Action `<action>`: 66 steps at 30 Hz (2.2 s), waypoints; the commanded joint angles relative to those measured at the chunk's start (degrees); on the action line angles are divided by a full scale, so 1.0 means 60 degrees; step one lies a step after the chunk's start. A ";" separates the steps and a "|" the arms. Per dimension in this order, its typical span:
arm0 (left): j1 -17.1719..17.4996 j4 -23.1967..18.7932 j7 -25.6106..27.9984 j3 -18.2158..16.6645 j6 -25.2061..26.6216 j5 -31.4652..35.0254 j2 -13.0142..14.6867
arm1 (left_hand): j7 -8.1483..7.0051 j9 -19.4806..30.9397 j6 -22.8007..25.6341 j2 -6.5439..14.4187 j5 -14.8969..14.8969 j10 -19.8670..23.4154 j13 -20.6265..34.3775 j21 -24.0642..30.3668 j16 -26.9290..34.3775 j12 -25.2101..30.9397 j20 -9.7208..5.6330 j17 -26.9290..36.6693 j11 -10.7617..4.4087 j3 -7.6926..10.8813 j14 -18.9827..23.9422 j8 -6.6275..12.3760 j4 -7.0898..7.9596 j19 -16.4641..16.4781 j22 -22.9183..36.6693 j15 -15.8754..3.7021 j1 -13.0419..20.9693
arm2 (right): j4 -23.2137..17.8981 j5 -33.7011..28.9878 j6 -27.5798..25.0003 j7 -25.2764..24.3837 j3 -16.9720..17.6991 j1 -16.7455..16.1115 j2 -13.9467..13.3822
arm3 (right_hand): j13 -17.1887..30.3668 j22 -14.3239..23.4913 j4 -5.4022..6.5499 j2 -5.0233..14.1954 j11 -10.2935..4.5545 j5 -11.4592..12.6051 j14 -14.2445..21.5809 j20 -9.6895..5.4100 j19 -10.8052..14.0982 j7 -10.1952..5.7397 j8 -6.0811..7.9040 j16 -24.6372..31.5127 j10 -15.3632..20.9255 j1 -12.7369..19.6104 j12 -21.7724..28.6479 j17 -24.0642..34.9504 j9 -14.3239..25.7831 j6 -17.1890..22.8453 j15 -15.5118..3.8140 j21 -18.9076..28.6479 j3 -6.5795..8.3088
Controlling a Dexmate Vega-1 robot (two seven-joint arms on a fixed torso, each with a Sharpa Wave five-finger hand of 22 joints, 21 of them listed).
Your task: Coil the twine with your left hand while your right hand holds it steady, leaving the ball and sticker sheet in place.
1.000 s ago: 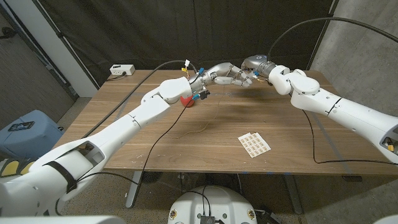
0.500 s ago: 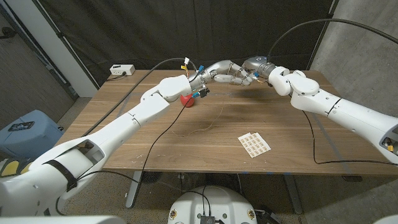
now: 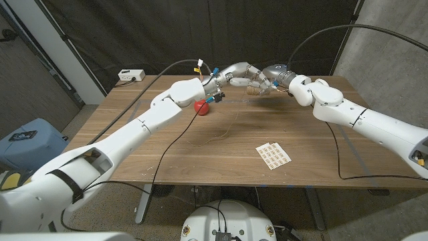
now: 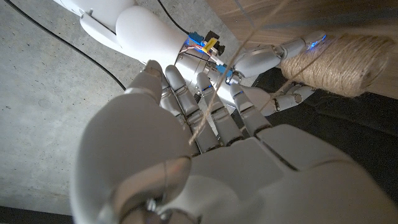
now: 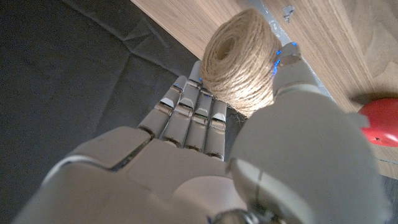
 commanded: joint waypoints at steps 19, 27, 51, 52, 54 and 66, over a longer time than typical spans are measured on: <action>-0.0194 -0.0037 0.0084 -0.0011 -0.0089 0.0103 -0.0075 | -0.0020 0.0043 0.0036 0.0078 0.0092 0.0069 0.0050 -0.0013 -0.0036 -0.0048 0.0035 0.0027 -0.0004 0.0022 0.0126 -0.0004 -0.0008 0.0092 0.0052 0.0021 -0.0029 | -0.0633 0.0260 0.0064 -0.0144 0.0238 -0.0693 -0.0532 | 0.0048 0.0028 -0.0040 0.1031 -0.1375 0.0048 0.0158 -0.0045 0.0103 -0.1542 0.0076 -0.0035 0.1529 0.1047 0.0018 0.0055 0.0056 0.1691 -0.1459 -0.0009 0.0026; -0.0226 -0.0035 0.0156 -0.0031 -0.0088 0.0136 -0.0103 | -0.0019 0.0043 0.0051 0.0076 0.0089 0.0087 0.0058 -0.0011 -0.0039 -0.0066 0.0029 0.0037 0.0001 0.0009 0.0142 -0.0003 -0.0003 0.0101 0.0053 0.0044 -0.0041 | -0.0710 0.0299 0.0168 -0.0121 0.0276 -0.0789 -0.0616 | 0.0056 0.0027 -0.0044 0.1018 -0.1372 0.0048 0.0176 -0.0056 0.0111 -0.1551 0.0086 -0.0054 0.1541 0.1059 0.0017 0.0057 0.0058 0.1703 -0.1470 -0.0010 0.0021; -0.0363 0.0351 0.0044 -0.0079 -0.0298 0.0027 -0.0255 | -0.0008 0.0043 0.0072 0.0102 0.0092 0.0104 0.0091 -0.0015 -0.0030 -0.0115 0.0016 0.0085 0.0006 -0.0008 0.0171 -0.0006 -0.0012 0.0103 0.0054 0.0046 -0.0022 | -0.1121 0.0203 0.0496 0.0043 0.0271 -0.1136 -0.0903 | 0.0062 0.0028 -0.0021 0.1032 -0.1383 0.0043 0.0181 -0.0055 0.0126 -0.1561 0.0090 -0.0104 0.1555 0.1060 -0.0006 0.0093 0.0064 0.1686 -0.1457 -0.0015 -0.0006; -0.0368 0.0369 0.0048 -0.0088 -0.0317 0.0029 -0.0258 | -0.0012 0.0043 0.0072 0.0107 0.0092 0.0102 0.0095 -0.0016 -0.0030 -0.0116 0.0016 0.0087 0.0006 -0.0008 0.0169 -0.0006 -0.0008 0.0103 0.0054 0.0041 -0.0026 | -0.1118 0.0195 0.0507 0.0057 0.0267 -0.1136 -0.0901 | 0.0061 0.0028 -0.0019 0.1034 -0.1370 0.0043 0.0183 -0.0052 0.0124 -0.1561 0.0090 -0.0105 0.1551 0.1059 -0.0010 0.0094 0.0064 0.1686 -0.1454 -0.0016 -0.0006; -0.0370 0.0396 0.0059 -0.0104 -0.0342 0.0030 -0.0264 | -0.0014 0.0043 0.0075 0.0099 0.0093 0.0110 0.0095 -0.0014 -0.0037 -0.0117 0.0016 0.0083 0.0004 -0.0007 0.0167 -0.0005 -0.0014 0.0107 0.0054 0.0039 -0.0021 | -0.1116 0.0199 0.0516 0.0094 0.0270 -0.1133 -0.0891 | 0.0066 0.0028 -0.0018 0.1034 -0.1376 0.0042 0.0189 -0.0058 0.0127 -0.1551 0.0091 -0.0101 0.1542 0.1061 -0.0013 0.0104 0.0065 0.1686 -0.1458 -0.0015 -0.0013; -0.0389 0.0568 -0.0003 -0.0163 -0.0455 -0.0027 -0.0283 | -0.0002 0.0043 0.0067 0.0111 0.0092 0.0108 0.0115 -0.0016 -0.0054 -0.0139 0.0018 0.0092 0.0014 -0.0012 0.0166 -0.0014 -0.0002 0.0107 0.0054 0.0014 -0.0035 | -0.1065 0.0102 0.0454 0.0173 0.0262 -0.1090 -0.0795 | 0.0080 0.0028 -0.0015 0.1049 -0.1373 0.0038 0.0197 -0.0064 0.0128 -0.1519 0.0093 -0.0106 0.1544 0.1075 -0.0021 0.0143 0.0068 0.1678 -0.1473 -0.0019 -0.0034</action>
